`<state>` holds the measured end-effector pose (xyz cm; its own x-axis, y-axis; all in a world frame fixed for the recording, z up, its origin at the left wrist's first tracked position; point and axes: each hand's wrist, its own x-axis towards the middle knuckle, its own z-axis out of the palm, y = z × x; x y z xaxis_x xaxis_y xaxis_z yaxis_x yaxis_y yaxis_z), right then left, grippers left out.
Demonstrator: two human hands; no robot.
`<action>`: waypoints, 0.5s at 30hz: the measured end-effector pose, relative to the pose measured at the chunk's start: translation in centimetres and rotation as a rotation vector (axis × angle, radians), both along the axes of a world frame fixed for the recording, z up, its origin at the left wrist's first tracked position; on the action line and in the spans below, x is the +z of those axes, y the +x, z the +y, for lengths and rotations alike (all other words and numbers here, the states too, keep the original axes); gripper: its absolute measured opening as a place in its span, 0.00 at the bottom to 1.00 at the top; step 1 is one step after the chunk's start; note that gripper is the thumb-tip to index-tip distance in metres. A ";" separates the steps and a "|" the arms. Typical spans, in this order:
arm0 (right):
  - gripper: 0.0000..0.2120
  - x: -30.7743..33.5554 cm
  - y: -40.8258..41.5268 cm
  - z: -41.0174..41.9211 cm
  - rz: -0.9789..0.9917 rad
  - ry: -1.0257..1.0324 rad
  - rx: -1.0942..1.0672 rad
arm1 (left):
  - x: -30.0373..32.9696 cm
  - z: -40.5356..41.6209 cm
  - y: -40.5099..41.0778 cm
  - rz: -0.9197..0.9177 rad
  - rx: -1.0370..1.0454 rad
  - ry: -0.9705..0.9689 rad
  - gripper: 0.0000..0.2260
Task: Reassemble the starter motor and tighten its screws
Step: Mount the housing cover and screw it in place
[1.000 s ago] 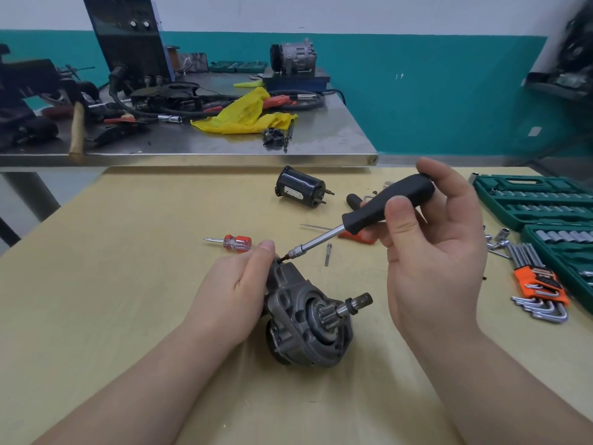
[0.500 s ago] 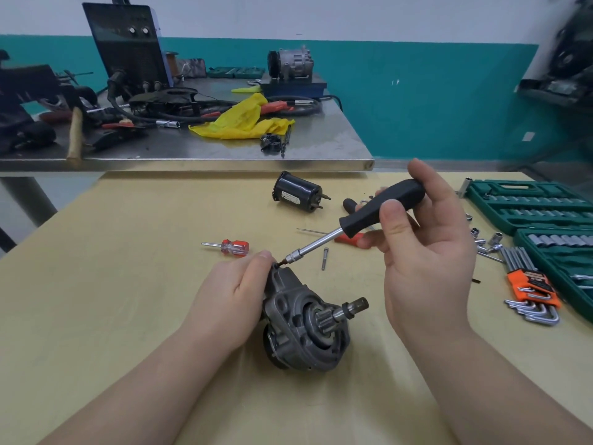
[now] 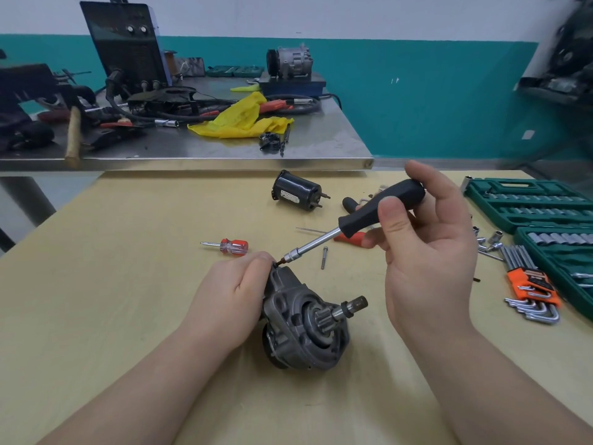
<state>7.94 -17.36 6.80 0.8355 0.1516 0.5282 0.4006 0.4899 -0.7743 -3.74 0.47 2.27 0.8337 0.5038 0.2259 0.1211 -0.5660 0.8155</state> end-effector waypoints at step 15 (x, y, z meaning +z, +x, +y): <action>0.22 0.5 0.0 -0.5 -0.053 -0.005 0.135 | 0.3 -0.3 -0.1 -0.007 -0.001 -0.005 0.15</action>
<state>7.94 -17.86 7.31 0.7782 0.2635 0.5701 0.3719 0.5382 -0.7563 -3.80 0.21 2.54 0.8327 0.5040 0.2293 0.1144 -0.5618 0.8193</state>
